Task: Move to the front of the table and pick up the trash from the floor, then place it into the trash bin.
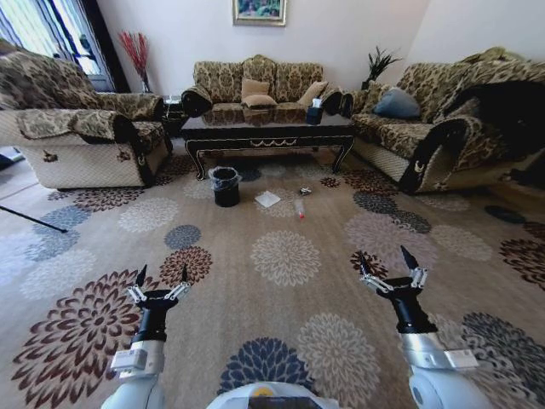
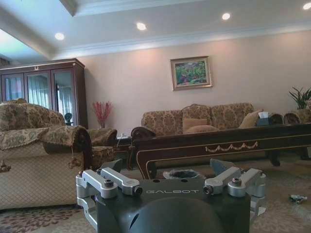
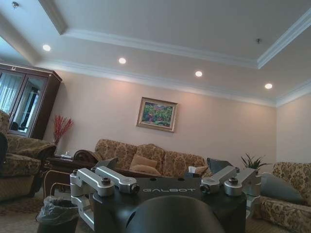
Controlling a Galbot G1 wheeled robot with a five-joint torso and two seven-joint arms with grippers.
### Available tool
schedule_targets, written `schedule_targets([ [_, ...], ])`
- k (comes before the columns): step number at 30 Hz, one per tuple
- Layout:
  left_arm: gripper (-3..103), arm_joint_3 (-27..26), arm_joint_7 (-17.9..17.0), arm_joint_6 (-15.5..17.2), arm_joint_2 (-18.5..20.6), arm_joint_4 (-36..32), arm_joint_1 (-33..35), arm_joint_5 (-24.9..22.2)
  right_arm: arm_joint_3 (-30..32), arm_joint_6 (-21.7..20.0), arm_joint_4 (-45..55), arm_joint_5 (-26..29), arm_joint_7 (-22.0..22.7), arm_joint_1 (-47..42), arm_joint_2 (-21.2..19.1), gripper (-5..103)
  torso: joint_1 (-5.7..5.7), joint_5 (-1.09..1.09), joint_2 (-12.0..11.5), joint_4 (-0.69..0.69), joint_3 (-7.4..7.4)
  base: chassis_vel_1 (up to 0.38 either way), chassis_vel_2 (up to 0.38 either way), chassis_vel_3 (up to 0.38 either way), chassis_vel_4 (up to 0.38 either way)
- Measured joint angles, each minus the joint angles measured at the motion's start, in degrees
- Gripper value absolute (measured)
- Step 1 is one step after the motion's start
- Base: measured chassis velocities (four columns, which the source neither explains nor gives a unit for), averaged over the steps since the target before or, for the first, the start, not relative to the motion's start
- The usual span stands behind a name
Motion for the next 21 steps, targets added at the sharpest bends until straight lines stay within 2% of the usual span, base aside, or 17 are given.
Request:
schedule_targets([
  [13, 100, -0.42, 0.00, -0.49, 0.00, -0.20, 0.13, -0.31, -0.37, -0.48, -0.08, 0.47, -0.71, -0.48, 0.07, 100, 0.06, 0.00, 0.16, -0.01, 0.11, 0.000, 0.000, 0.000, 0.000],
  [21, 100, -0.51, 0.02, -0.50, 0.14, -1.37, 0.58, -0.99, -0.53, -0.09, -0.45, 0.20, -1.03, -0.53, 0.07, 100, 0.09, 0.00, 0.35, -0.01, 0.26, -0.106, 0.114, 0.095, -0.107],
])
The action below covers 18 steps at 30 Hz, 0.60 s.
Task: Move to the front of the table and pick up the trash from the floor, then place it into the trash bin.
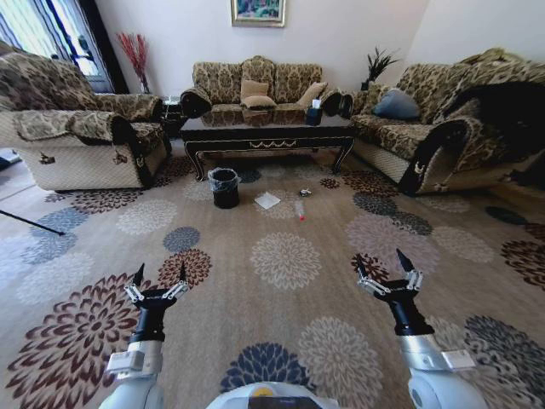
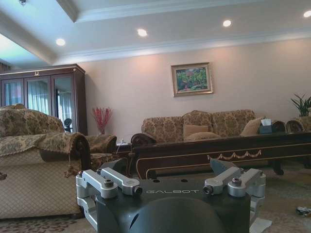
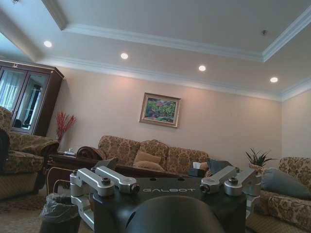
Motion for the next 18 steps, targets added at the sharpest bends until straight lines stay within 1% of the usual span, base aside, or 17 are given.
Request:
schedule_targets([
  [4, 100, -0.03, 0.00, -0.01, 0.03, -0.21, 0.22, -0.03, -0.03, 0.25, -0.13, -0.01, -0.08, 0.00, -0.01, 100, 0.02, 0.00, 0.04, 0.01, 0.06, -0.236, 0.230, 0.205, -0.238],
  [9, 100, -0.03, 0.02, -0.12, -0.03, -0.31, 0.48, 0.01, -0.08, 0.47, -0.13, -0.01, -0.15, 0.03, -0.03, 100, 0.03, 0.00, 0.10, 0.00, 0.11, -0.303, 0.286, 0.326, -0.276],
  [18, 100, 0.02, 0.03, -0.38, -0.14, -0.65, 0.96, 0.04, -0.32, 0.87, -0.27, -0.01, -0.18, 0.11, 0.10, 100, 0.05, 0.00, 0.17, 0.01, 0.16, -0.350, 0.339, 0.350, -0.335],
])
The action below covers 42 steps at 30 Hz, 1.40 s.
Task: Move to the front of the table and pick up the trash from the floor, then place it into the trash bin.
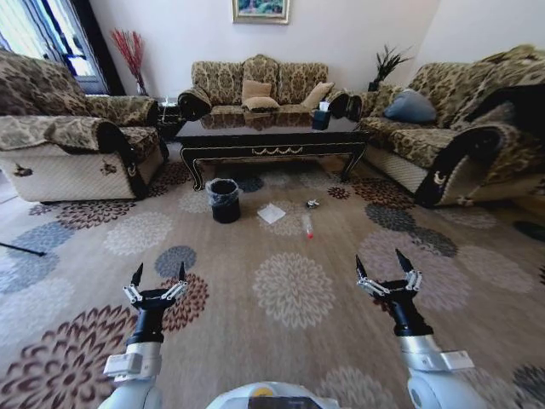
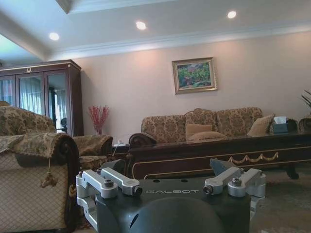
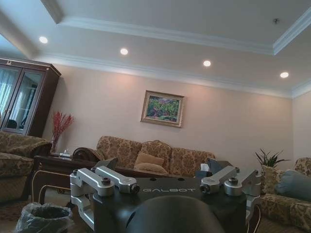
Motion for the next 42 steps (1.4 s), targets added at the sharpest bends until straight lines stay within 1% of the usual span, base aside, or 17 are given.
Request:
schedule_targets([
  [6, 100, 0.00, 0.00, -0.39, 0.00, 0.07, 0.13, -0.01, -0.38, 0.15, -0.24, -0.35, -0.14, 0.11, 0.27, 100, 0.00, -0.01, 0.03, -0.02, 0.04, -0.361, 0.359, 0.366, -0.373],
  [18, 100, 0.28, -0.03, -0.71, 0.00, 0.46, -0.01, -0.01, -0.33, 0.51, -0.40, -0.51, -0.18, 0.01, 0.44, 100, 0.01, 0.00, 0.08, 0.00, 0.08, -0.352, 0.358, 0.358, -0.349],
  [32, 100, 0.41, -0.11, -1.23, 0.01, 0.99, 0.01, 0.00, -0.32, 0.80, -0.39, -0.57, -0.18, -0.19, 0.83, 100, 0.00, 0.00, 0.11, -0.01, 0.09, -0.357, 0.350, 0.349, -0.354],
  [33, 100, 0.42, -0.12, -1.27, 0.01, 1.05, 0.00, -0.01, -0.32, 0.92, -0.39, -0.57, -0.18, -0.19, 0.84, 100, 0.00, 0.02, 0.11, 0.00, 0.09, -0.371, 0.348, 0.350, -0.354],
  [37, 100, 0.53, -0.15, -1.33, 0.01, 1.08, -0.06, -0.03, -0.41, 2.01, -0.33, -0.10, -0.17, -0.02, 0.88, 100, 0.01, -0.03, 0.11, -0.02, 0.11, -0.354, 0.354, 0.342, -0.346],
  [38, 100, 0.60, -0.17, -1.34, 0.01, 1.09, -0.07, -0.03, -0.41, 2.28, -0.31, -0.08, -0.17, 0.01, 0.90, 100, 0.03, 0.00, 0.11, 0.01, 0.12, -0.277, 0.285, 0.326, -0.323],
  [40, 100, 0.76, -0.18, -1.36, 0.01, 1.10, -0.11, -0.02, -0.42, 2.56, -0.32, -0.10, -0.20, 0.06, 0.94, 100, 0.04, 0.01, 0.11, 0.00, 0.13, -0.277, 0.270, 0.284, -0.300],
  [42, 100, 0.98, -0.20, -1.36, 0.01, 1.18, -0.16, 0.08, -0.41, 2.77, -0.32, -0.13, -0.21, 0.07, 0.96, 100, 0.05, -0.04, 0.11, -0.01, 0.14, -0.155, 0.212, 0.157, -0.198],
])
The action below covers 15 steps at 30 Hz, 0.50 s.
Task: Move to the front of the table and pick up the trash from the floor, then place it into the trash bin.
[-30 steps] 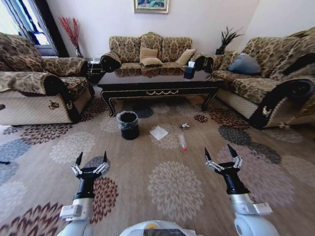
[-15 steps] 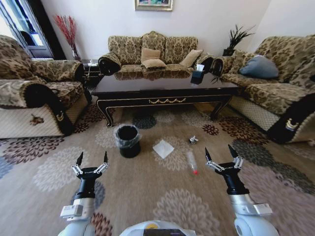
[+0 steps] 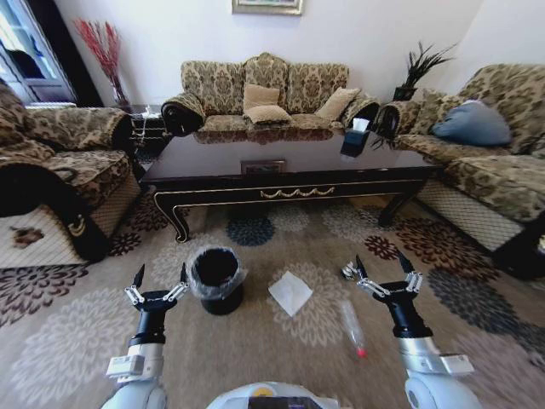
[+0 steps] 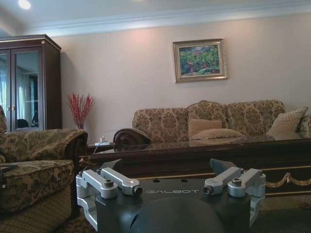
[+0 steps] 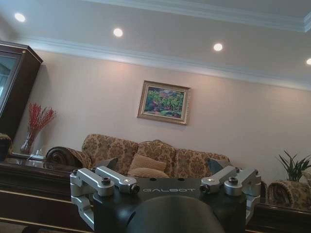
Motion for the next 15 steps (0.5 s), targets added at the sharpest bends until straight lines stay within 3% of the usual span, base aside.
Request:
schedule_targets([
  [4, 100, 0.21, -0.05, -0.07, 0.00, 0.16, -0.04, 0.19, 0.01, 0.30, -0.10, -0.01, -0.07, 0.05, 0.04, 100, -0.01, 0.03, 0.01, 0.00, -0.01, -0.056, 0.118, 0.048, -0.075],
  [9, 100, 0.38, -2.03, 0.91, 0.02, 0.22, -0.78, -0.46, -0.18, 0.56, -0.30, -0.34, -0.17, 0.02, 0.27, 100, -0.07, 0.05, 0.05, -0.01, -0.05, 0.037, -0.067, -0.034, 0.058],
  [10, 100, 0.46, -3.81, 2.43, 0.19, 0.12, -1.33, -1.37, -0.23, 0.66, -0.33, -0.45, -0.17, 0.00, 0.30, 100, -0.07, 0.04, 0.05, -0.01, -0.05, 0.042, -0.084, -0.042, 0.057],
  [12, 100, 0.68, -9.38, 8.88, 1.12, -0.85, -2.74, -5.27, -0.32, 1.13, -0.35, -0.73, -0.18, -0.02, 0.31, 100, -0.07, 0.04, 0.05, 0.00, -0.05, 0.010, -0.026, -0.021, 0.011],
  [13, 100, 0.68, -9.38, 8.88, 1.12, -0.85, -2.74, -5.27, -0.32, 1.13, -0.35, -0.73, -0.18, -0.02, 0.31, 100, -0.07, 0.04, 0.05, 0.00, -0.05, 0.000, 0.000, 0.000, 0.000],
  [15, 100, 0.60, -16.30, 20.39, 3.26, -2.77, -5.02, -13.51, -0.45, 1.68, -0.35, -1.20, -0.18, -0.04, 0.31, 100, -0.05, 0.02, 0.04, 0.00, -0.02, 0.000, 0.000, 0.000, 0.000],
])
